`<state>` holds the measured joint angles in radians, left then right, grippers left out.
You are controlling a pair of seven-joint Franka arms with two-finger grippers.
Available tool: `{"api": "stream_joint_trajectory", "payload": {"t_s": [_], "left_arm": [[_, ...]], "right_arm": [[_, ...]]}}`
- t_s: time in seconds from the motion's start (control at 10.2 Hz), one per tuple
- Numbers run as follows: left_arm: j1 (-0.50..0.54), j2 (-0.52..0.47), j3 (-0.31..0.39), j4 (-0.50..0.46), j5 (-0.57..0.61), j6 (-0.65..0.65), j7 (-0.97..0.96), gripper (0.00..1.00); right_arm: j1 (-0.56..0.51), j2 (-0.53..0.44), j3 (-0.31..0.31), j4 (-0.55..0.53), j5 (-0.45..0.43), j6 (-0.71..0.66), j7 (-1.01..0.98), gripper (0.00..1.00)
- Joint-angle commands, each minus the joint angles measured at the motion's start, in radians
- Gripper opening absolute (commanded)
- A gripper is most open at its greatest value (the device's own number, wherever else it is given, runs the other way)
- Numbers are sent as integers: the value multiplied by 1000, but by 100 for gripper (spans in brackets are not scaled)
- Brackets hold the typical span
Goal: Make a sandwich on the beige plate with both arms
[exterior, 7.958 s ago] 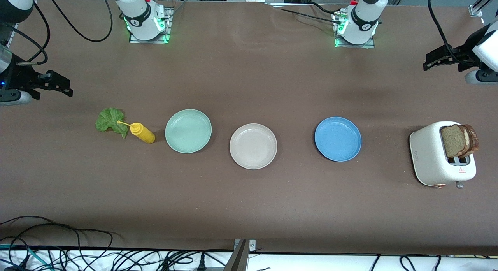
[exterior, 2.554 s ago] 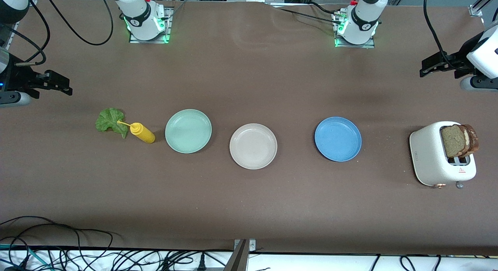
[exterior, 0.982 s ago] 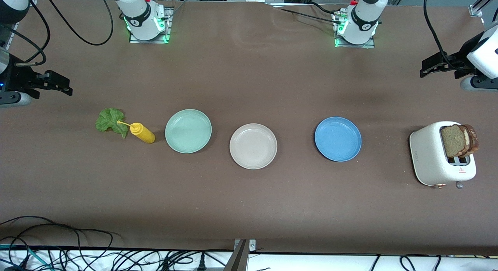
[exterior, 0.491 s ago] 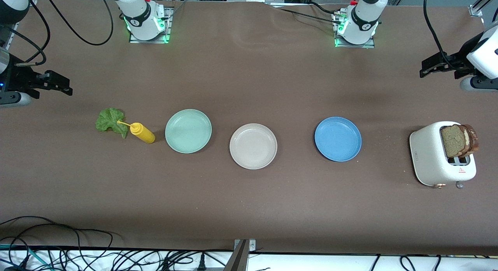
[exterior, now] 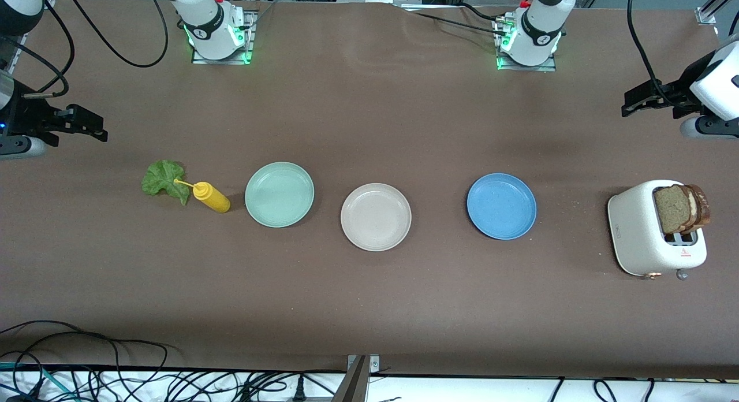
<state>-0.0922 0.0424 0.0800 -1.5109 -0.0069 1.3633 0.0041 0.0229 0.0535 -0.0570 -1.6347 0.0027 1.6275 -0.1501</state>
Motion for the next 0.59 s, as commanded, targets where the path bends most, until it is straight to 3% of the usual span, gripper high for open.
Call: {"api": "stream_joint_trajectory", "payload": {"t_s": [0.0,0.49], "left_arm": [[-1,5,0,14,12,2,1,100],[-3,11,0,14,10,19,1,100]], "right_arm": [[-1,9,0,29,14,-21,9,100],[-3,9,0,29,14,-21,9,100]]}}
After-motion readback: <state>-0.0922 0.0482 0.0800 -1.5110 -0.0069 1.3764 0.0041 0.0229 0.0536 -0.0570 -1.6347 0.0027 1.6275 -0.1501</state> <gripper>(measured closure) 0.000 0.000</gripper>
